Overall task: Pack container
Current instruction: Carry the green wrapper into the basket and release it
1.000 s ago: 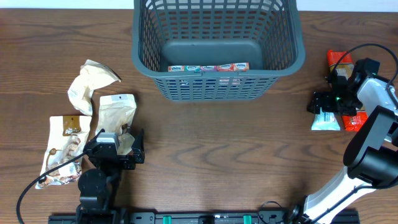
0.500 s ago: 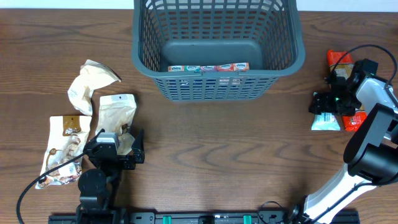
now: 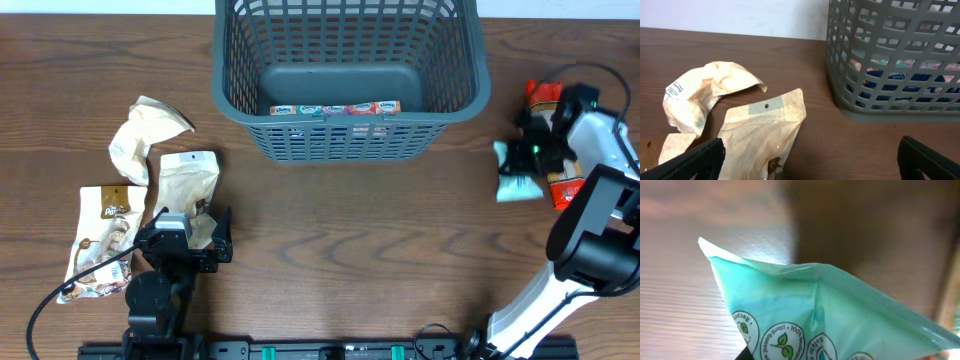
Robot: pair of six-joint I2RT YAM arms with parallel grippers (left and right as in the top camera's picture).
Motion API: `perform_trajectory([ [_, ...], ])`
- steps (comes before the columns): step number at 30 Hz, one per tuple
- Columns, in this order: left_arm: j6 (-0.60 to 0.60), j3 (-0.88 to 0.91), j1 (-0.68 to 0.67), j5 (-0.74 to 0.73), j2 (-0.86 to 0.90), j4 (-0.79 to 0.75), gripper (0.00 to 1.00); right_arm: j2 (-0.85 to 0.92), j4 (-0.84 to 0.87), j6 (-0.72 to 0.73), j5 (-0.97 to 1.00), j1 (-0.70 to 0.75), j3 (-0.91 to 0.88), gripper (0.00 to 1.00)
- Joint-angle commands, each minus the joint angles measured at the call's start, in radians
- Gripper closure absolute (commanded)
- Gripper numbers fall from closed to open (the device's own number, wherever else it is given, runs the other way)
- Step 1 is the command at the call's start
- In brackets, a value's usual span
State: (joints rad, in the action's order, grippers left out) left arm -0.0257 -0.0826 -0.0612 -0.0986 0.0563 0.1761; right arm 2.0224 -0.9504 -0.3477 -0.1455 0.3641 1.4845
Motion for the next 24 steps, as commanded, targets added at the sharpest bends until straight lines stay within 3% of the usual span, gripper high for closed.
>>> perform_trajectory([
  [1,0.002,0.024,-0.003,-0.006,0.0,0.009,0.01,-0.073,-0.035,0.04,-0.047,-0.043,0.222,0.99],
  [7,0.002,0.024,-0.003,-0.006,0.0,0.009,0.01,-0.167,-0.073,0.142,-0.046,-0.084,0.616,0.99],
  [10,0.002,0.024,-0.003,-0.006,0.0,0.009,0.01,-0.196,-0.077,0.115,-0.054,-0.123,0.763,0.99],
  [13,0.002,0.024,-0.003,-0.006,0.0,0.009,0.01,-0.218,-0.118,-0.045,-0.15,-0.195,0.852,0.99],
  [17,0.002,0.024,-0.003,-0.006,0.0,0.009,0.01,-0.234,-0.219,-0.433,-0.283,-0.346,0.878,0.98],
  [21,0.002,0.024,-0.003,-0.006,0.0,0.009,0.01,-0.212,-0.302,-0.703,-0.229,-0.518,0.876,0.99],
  [24,0.002,0.024,-0.003,-0.006,0.0,0.009,0.02,-0.165,-0.311,-0.753,-0.055,-0.621,0.876,0.99],
])
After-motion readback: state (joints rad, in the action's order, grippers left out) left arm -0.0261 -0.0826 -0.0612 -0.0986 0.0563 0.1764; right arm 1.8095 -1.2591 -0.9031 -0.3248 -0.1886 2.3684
